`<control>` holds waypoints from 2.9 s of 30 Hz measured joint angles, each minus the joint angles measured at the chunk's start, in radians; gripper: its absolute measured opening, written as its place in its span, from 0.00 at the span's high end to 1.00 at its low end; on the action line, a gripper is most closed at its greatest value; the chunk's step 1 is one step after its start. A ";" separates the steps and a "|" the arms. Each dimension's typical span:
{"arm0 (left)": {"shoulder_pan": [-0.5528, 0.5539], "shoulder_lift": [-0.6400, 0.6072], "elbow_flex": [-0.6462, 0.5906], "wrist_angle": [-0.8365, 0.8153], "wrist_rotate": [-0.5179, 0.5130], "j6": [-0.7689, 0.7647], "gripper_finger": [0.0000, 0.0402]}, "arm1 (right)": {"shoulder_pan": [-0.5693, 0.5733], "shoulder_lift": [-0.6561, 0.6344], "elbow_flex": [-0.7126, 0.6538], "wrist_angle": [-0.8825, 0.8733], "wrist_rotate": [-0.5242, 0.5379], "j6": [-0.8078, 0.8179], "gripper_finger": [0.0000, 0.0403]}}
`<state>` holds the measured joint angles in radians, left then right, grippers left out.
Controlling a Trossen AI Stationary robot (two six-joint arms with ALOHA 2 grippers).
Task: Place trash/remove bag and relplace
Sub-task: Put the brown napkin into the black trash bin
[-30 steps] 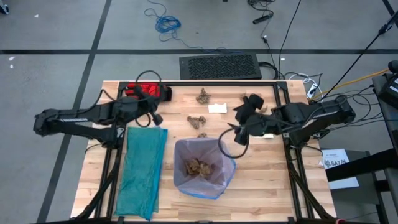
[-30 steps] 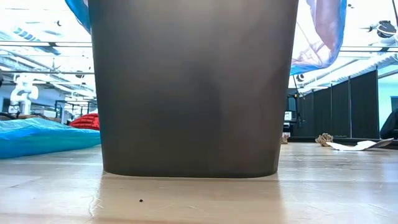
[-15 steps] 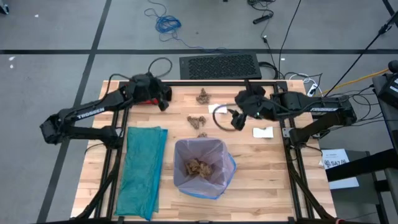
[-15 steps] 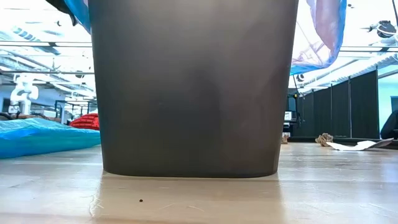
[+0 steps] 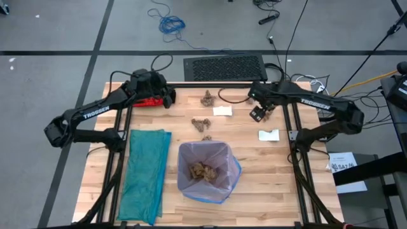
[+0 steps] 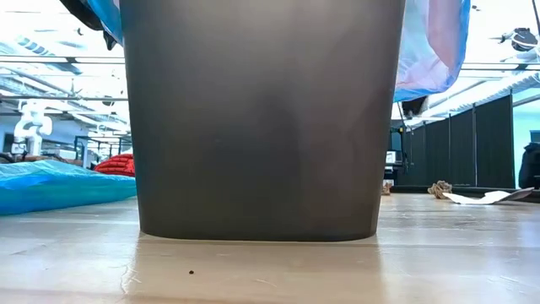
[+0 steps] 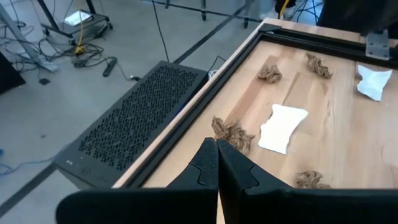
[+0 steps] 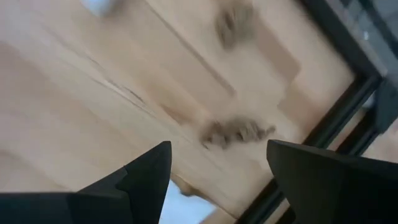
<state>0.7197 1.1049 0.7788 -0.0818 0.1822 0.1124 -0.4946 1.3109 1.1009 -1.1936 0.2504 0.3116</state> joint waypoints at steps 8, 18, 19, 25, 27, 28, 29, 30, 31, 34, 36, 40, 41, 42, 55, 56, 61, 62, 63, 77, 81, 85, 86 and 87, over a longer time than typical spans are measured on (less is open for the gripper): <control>0.000 -0.001 0.000 -0.001 0.000 -0.029 1.00 | -0.153 0.000 -0.288 0.225 -0.080 -0.113 0.36; -0.001 -0.002 0.000 -0.002 -0.001 -0.055 1.00 | -0.274 0.018 -0.357 0.368 -0.069 -0.177 0.36; -0.002 -0.002 0.000 -0.004 -0.001 -0.055 1.00 | -0.285 0.030 -0.357 0.376 -0.069 -0.178 0.36; -0.002 -0.002 0.000 -0.010 -0.002 -0.055 1.00 | -0.333 0.155 -0.381 0.442 -0.115 -0.192 0.42; -0.002 -0.002 0.000 -0.011 -0.002 -0.055 1.00 | -0.337 0.195 -0.389 0.449 -0.125 -0.194 0.50; -0.003 -0.002 0.000 -0.012 -0.002 -0.056 1.00 | -0.335 0.210 -0.392 0.449 -0.129 -0.193 0.56; -0.006 -0.002 0.000 -0.013 -0.002 -0.056 1.00 | -0.331 0.219 -0.392 0.449 -0.130 -0.193 0.63; -0.009 -0.002 0.000 -0.013 -0.002 -0.056 1.00 | -0.326 0.221 -0.392 0.448 -0.130 -0.193 0.71; -0.013 -0.002 0.000 -0.013 -0.002 -0.056 1.00 | -0.318 0.216 -0.392 0.445 -0.124 -0.193 0.80; -0.028 -0.003 0.000 -0.013 -0.002 -0.057 1.00 | -0.285 0.171 -0.378 0.396 -0.120 -0.180 0.96; -0.038 -0.004 0.000 -0.013 -0.002 -0.070 1.00 | -0.255 0.119 -0.343 0.327 -0.132 -0.158 0.96; -0.053 -0.004 0.000 -0.009 -0.004 -0.081 1.00 | -0.179 -0.004 -0.262 0.208 -0.147 -0.113 0.98; -0.056 -0.004 0.000 -0.007 -0.005 -0.081 1.00 | -0.156 -0.038 -0.234 0.199 -0.147 -0.103 0.99; -0.059 -0.004 0.000 -0.004 -0.006 -0.081 1.00 | -0.134 -0.072 -0.203 0.200 -0.154 -0.093 0.99; -0.079 -0.004 0.000 0.077 -0.005 -0.107 1.00 | 0.276 -0.253 0.029 0.648 -0.408 -0.095 1.00; -0.079 -0.004 0.000 0.078 -0.005 -0.106 1.00 | 0.310 -0.233 0.033 0.688 -0.410 -0.100 1.00; -0.079 -0.004 0.008 0.077 -0.006 -0.098 1.00 | 0.433 -0.095 0.054 0.788 -0.410 -0.140 0.98; -0.079 -0.004 0.011 0.077 -0.007 -0.090 1.00 | 0.449 -0.068 0.070 0.789 -0.410 -0.147 0.97; -0.079 -0.005 0.014 0.077 -0.007 -0.076 1.00 | 0.462 -0.042 0.087 0.791 -0.410 -0.151 0.95; -0.079 -0.004 0.030 -0.112 -0.015 0.179 0.78 | 0.572 0.174 0.321 0.755 -0.413 -0.170 0.41; -0.080 -0.004 -0.010 -0.154 -0.023 0.185 0.70 | 0.576 0.172 0.370 0.757 -0.408 -0.137 0.30; -0.081 -0.004 -0.113 -0.073 -0.017 0.189 0.67 | 0.571 0.171 0.414 0.748 -0.373 -0.100 0.26; -0.081 -0.004 -0.150 -0.018 0.006 0.189 0.67 | 0.568 0.170 0.423 0.745 -0.355 -0.093 0.26; -0.080 -0.004 -0.187 0.042 0.040 0.186 0.67 | 0.564 0.170 0.430 0.743 -0.342 -0.084 0.26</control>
<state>0.6392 1.1011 0.5918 -0.0394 0.2223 0.2984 0.0699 1.4807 1.5312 -0.4507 -0.0913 0.2274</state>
